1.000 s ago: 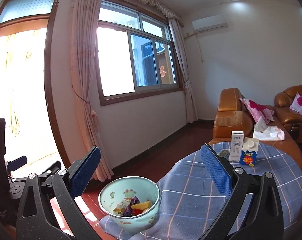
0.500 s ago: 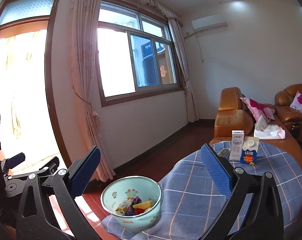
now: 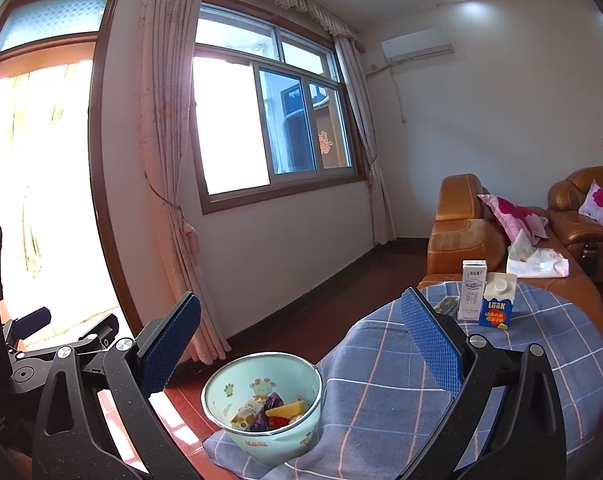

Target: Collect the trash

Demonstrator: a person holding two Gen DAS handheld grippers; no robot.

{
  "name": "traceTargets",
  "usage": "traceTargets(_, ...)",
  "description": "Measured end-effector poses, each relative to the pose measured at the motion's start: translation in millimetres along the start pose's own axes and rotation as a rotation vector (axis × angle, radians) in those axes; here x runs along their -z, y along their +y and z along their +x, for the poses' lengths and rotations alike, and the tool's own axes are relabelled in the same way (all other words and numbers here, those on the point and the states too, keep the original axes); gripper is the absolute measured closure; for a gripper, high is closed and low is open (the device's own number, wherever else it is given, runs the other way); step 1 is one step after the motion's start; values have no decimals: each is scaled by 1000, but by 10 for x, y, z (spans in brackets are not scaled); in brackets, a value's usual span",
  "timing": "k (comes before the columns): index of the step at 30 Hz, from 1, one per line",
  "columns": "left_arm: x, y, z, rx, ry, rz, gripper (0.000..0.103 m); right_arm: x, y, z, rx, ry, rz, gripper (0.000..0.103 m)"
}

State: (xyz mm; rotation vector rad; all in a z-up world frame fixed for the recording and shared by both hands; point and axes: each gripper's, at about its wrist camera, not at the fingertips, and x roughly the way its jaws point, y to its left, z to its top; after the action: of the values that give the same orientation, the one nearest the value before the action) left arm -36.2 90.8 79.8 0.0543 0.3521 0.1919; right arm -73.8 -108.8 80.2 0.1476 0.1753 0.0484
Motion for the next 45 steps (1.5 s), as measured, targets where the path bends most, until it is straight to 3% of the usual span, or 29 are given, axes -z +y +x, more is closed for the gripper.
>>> traceTargets(40, 2, -9, -36, 8, 2, -19, 6, -5, -27, -48, 10, -2, 10, 5)
traceTargets(45, 37, -5, 12, 134, 49, -56, 6, 4, -34, -27, 17, 7, 15, 5)
